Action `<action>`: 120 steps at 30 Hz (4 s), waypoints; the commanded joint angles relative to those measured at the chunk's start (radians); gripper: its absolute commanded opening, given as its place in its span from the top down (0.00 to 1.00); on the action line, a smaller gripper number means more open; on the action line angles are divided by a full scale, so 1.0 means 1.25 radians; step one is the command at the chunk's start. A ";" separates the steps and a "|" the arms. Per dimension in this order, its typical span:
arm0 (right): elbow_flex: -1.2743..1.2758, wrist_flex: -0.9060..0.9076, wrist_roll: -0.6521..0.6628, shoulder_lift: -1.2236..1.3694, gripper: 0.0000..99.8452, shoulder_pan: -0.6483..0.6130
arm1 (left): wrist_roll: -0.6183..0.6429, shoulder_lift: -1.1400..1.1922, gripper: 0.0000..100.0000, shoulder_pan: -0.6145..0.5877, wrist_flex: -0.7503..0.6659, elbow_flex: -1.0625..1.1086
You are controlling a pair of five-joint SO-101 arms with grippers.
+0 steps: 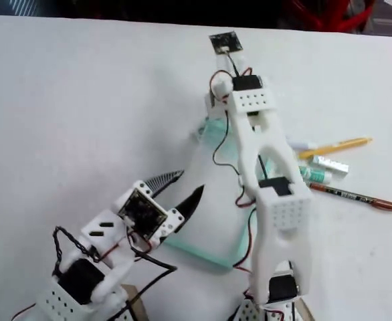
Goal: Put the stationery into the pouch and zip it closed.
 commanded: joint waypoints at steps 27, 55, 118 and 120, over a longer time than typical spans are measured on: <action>-0.880 0.434 0.259 0.418 0.98 -0.048 | -0.004 -0.004 0.83 -0.007 -0.018 -0.005; -0.371 0.289 0.047 0.180 0.71 -0.083 | -0.004 -0.002 0.83 -0.007 -0.018 -0.005; -0.045 0.436 0.178 -0.851 0.98 -0.306 | -0.025 -0.004 0.72 -0.021 0.293 -0.372; 0.000 0.436 0.179 -0.889 0.98 -0.306 | -0.068 -0.004 0.70 -0.041 0.329 -0.384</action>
